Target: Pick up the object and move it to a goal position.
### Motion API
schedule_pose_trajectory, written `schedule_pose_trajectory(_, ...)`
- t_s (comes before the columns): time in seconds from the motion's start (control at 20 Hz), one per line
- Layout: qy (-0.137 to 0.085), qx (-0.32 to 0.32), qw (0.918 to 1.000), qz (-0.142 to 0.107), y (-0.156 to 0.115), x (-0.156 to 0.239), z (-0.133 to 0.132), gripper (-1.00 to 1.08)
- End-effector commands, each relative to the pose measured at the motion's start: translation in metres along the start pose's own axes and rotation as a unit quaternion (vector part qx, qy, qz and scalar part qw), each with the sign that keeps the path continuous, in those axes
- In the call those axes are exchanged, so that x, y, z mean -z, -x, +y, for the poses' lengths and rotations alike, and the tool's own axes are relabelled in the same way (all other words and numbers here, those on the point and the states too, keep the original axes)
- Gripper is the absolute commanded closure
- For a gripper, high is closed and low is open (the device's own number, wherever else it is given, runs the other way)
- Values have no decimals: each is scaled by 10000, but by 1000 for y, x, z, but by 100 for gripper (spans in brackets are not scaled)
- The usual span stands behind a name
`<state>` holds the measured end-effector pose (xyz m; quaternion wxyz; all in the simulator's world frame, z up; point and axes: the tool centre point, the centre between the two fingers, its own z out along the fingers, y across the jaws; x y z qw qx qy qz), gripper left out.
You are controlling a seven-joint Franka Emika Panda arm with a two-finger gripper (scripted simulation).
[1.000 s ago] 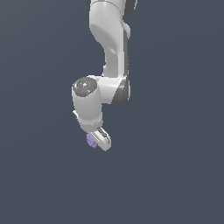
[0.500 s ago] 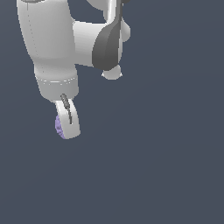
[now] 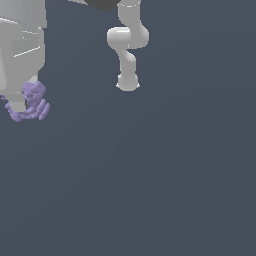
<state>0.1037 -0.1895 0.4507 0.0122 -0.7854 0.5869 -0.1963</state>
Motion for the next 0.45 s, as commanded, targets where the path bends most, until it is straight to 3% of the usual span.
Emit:
schedule_pose_trajectory(0.0,-32,-145,9998,97,-11,19,-1,108)
schedule_pose_trajectory(0.4,-74,-291,9993,204,-23,41,-3,108)
